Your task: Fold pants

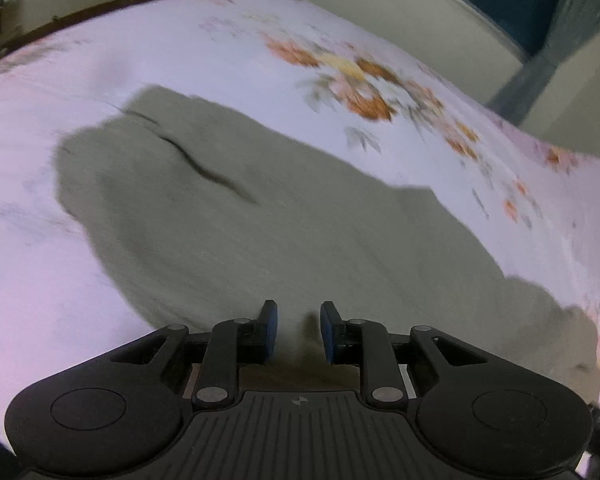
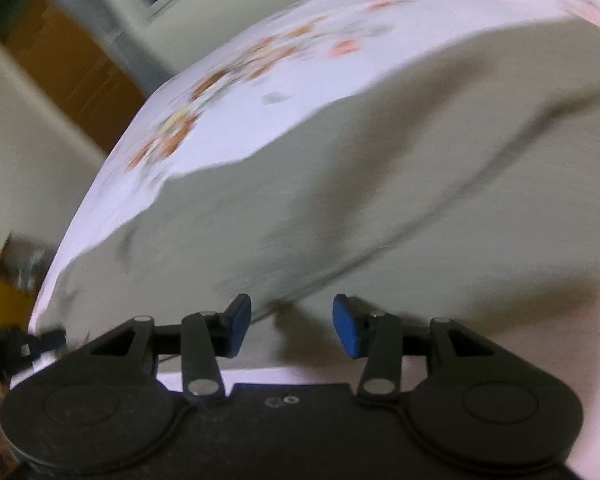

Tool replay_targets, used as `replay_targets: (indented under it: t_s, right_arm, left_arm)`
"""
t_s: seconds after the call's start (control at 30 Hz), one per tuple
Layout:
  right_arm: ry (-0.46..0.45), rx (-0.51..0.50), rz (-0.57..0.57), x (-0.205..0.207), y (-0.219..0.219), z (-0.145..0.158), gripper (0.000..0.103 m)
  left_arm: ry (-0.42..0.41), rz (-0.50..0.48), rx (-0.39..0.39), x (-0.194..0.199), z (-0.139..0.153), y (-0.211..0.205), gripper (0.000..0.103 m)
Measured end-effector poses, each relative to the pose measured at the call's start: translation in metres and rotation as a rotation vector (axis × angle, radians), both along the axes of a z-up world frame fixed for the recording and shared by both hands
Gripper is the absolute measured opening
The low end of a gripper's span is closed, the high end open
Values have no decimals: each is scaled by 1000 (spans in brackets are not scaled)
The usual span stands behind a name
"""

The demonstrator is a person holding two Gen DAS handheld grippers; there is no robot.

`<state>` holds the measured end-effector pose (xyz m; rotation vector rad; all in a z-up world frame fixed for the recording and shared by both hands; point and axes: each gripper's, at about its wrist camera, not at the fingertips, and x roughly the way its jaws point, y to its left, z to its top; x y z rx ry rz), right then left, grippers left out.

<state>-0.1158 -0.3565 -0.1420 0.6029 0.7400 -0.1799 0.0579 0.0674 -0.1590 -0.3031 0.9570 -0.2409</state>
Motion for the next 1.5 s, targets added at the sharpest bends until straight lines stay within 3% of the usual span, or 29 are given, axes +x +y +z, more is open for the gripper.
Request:
replay_targets:
  t_s: [0.2,0.47,0.53,0.57,0.7,0.9,1.0,1.27,1.33,1.4,1.5]
  right_arm:
    - [-43,65,-218,-15,-72,-7,42]
    - [-136,159,-327,5,-109,-21,42]
    - [-136,147,-319,5,-107,-20,29]
    - [-135,138,-301,4,-104,-19,8]
    - [-196,93,-268,-9,-98,-4,6]
    - [-314,-54,-235,-44,-82,48,5]
    - [-316,-141,-184,-66,-68,59,5]
    - [-46,-111,-203,-72,-78,-5,6]
    - [-34,-87,-195,-69,-84,-4,10]
    - [-58,-50,-179,-70,-89,3,27]
    - [-108,-46,-187,-72,-98,15,35]
  left_arm:
    - [18,1,28,5,-12,-14,25]
    - [17,-14,76,9,-13,-23,25]
    - [14,-15,85,10,-13,-24,25]
    - [15,-17,88,10,-13,-24,25]
    - [8,-20,103,10,-13,-26,25]
    - [-10,-46,136,7,-11,-30,25]
    - [-12,-50,134,7,-11,-29,25]
    - [-33,-74,177,5,-11,-36,25]
    - [-33,-77,191,5,-9,-38,25]
    - [-28,-74,192,5,-7,-39,26]
    - [-20,-70,179,7,-6,-39,32]
